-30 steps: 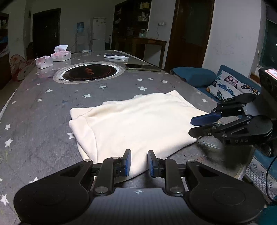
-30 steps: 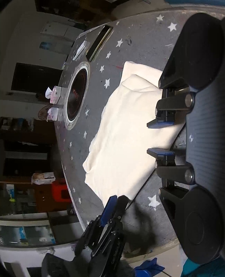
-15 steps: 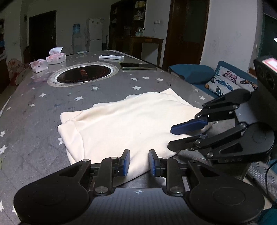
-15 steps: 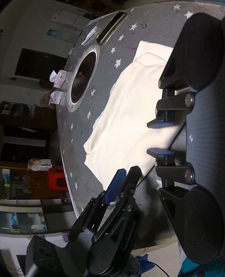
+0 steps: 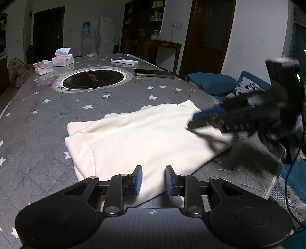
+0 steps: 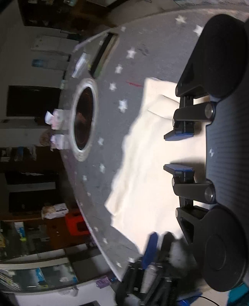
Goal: Fold clothes
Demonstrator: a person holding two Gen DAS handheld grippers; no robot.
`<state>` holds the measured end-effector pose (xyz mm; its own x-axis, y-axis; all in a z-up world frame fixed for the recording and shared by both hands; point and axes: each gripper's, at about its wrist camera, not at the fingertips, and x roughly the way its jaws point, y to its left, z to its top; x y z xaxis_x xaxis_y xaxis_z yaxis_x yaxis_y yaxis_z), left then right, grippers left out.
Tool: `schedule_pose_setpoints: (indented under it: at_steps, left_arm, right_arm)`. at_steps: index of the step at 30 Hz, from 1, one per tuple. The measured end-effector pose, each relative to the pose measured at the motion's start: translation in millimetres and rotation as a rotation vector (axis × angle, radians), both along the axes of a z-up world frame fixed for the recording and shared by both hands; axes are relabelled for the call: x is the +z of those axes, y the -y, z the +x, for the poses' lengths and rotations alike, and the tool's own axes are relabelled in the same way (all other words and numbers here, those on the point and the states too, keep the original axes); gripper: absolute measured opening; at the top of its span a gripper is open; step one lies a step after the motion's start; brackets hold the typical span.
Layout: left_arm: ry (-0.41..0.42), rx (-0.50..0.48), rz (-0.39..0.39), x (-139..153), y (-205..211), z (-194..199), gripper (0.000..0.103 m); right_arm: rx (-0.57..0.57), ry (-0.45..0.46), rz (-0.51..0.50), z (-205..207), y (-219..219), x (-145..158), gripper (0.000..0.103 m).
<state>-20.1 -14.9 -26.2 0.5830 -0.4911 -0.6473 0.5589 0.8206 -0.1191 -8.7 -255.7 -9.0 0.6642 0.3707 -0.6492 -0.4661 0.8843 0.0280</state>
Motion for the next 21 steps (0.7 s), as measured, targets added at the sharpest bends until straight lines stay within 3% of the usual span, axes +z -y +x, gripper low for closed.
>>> schedule_pose_setpoints:
  at_steps: [5,12,15,17,21]
  left_arm:
    - [-0.001,-0.008,0.002,0,2,-1,0.035]
    - [-0.020,-0.009,-0.015,1,-2,2,0.035]
    - [-0.023,0.000,-0.030,7,-4,1,0.039]
    - [-0.011,0.016,-0.040,12,-6,0,0.047]
    - [0.001,0.078,-0.053,17,-15,3,0.051]
  right_arm:
    - [-0.002,0.000,0.024,33,-6,3,0.026]
    - [-0.030,-0.026,0.042,46,-9,-4,0.023]
    - [-0.041,-0.037,0.050,52,-10,-7,0.023]
    - [-0.049,-0.044,0.056,55,-10,-9,0.025]
    - [-0.066,-0.062,0.054,59,-13,-15,0.030]
